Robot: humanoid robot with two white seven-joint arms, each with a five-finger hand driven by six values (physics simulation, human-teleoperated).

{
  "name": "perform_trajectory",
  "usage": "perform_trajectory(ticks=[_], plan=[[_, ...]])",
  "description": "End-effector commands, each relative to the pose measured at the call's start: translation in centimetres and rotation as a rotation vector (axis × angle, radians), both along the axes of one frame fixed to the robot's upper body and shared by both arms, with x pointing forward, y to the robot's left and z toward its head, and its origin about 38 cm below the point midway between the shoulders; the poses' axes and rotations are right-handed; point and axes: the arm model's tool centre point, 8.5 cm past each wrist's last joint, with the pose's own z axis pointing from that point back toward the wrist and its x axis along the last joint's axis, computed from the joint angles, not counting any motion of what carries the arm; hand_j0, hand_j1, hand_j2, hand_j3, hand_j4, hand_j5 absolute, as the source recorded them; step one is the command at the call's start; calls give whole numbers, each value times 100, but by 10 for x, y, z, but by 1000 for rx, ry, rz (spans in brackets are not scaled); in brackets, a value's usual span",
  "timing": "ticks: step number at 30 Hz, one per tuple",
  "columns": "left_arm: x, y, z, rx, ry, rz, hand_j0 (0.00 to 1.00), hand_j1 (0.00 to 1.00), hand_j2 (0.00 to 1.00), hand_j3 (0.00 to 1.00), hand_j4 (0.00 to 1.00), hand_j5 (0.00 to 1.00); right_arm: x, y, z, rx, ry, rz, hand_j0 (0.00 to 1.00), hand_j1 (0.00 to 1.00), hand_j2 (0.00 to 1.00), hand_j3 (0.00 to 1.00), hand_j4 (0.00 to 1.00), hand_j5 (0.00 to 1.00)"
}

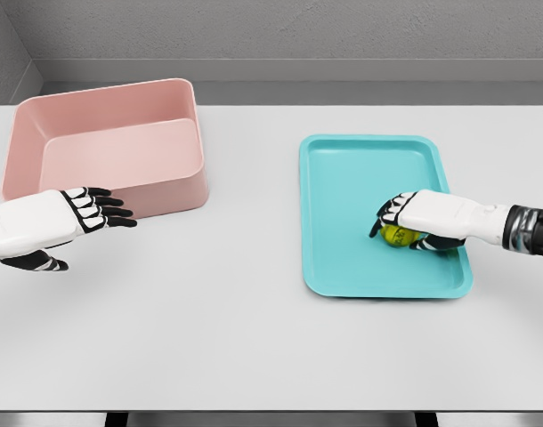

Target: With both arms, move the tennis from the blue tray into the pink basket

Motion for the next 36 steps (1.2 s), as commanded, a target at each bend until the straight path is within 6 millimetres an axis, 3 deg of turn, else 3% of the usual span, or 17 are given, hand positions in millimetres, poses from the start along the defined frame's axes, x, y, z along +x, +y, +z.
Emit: perform_trajectory(ticks=[1, 22, 36], plan=[[0, 0, 1, -4, 1, 2, 100, 100, 100, 100, 100, 100, 0, -1, -1, -9, 4, 0, 57, 57, 57, 57, 57, 57], [0, 0, 1, -6, 0, 2, 100, 100, 100, 100, 100, 100, 6, 9, 28, 6, -64, 32, 46, 46, 46, 46, 46, 46], [0, 0, 1, -7, 0, 1, 100, 100, 100, 100, 100, 100, -5, 42, 55, -8, -142, 150, 45, 45, 45, 45, 45, 45]])
